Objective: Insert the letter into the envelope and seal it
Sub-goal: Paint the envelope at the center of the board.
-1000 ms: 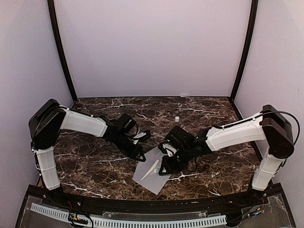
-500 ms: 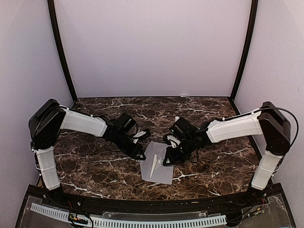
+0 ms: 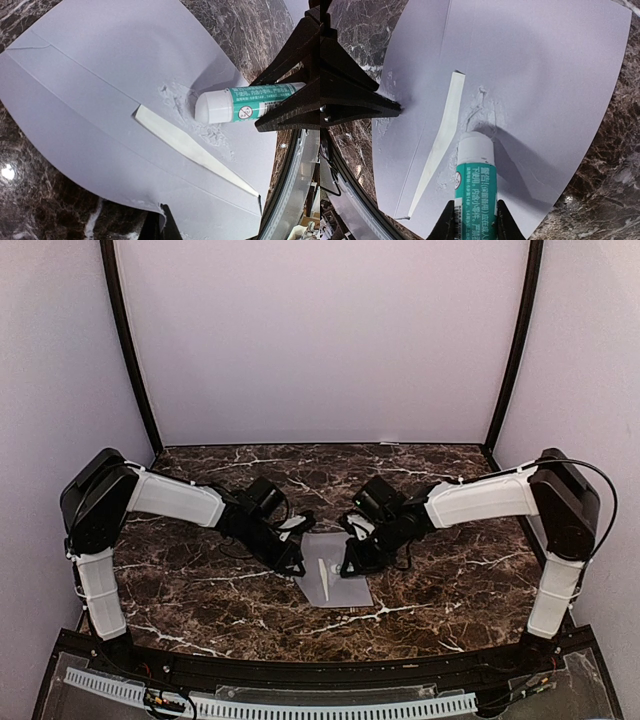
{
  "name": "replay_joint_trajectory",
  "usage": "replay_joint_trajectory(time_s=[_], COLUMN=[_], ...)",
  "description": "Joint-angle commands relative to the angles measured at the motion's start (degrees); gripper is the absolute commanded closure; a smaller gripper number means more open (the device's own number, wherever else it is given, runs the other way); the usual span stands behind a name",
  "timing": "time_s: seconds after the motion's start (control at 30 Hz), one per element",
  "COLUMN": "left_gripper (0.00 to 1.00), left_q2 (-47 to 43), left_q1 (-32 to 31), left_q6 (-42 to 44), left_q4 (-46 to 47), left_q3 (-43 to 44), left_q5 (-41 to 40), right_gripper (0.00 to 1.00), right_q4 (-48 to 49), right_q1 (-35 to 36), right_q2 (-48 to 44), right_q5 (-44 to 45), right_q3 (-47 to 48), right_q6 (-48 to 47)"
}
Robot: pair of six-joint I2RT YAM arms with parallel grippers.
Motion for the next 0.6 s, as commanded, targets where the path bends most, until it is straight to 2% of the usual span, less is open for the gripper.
replay_joint_trajectory(time_s=[0.0, 0.17, 0.47, 0.53, 0.57], left_gripper=[1.0, 1.0, 1.0, 0.91, 0.81], left_q2=[-0.02, -0.26, -4.24, -4.69, -4.99], left_q1=[-0.72, -0.74, -0.34, -0.18, -0.16], left_q6=[0.91, 0.62, -0.64, -0.9, -0.99], left_q4=[-1.51, -2.05, -0.4, -0.28, -0.35], left_q3=[-0.06, 0.36, -0.5, -0.51, -0.48], left_q5=[3.26, 1.06, -3.9, -4.34, -4.69], right_gripper=[1.0, 1.0, 1.0, 1.0, 1.0], right_q4=[-7.84, -8.27, -9.61, -9.34, -8.95], right_q1=[-1.26, -1.18, -0.18, 0.3, 0.58], right_q2=[6.04, 4.05, -7.16, -9.47, -10.76], right_q5=[8.71, 6.63, 3.04, 2.44, 2.1], right_q3=[-1.22, -0.41, -4.0, -4.75, -5.31], right_q6=[-0.69, -0.68, 1.42, 1.6, 1.57])
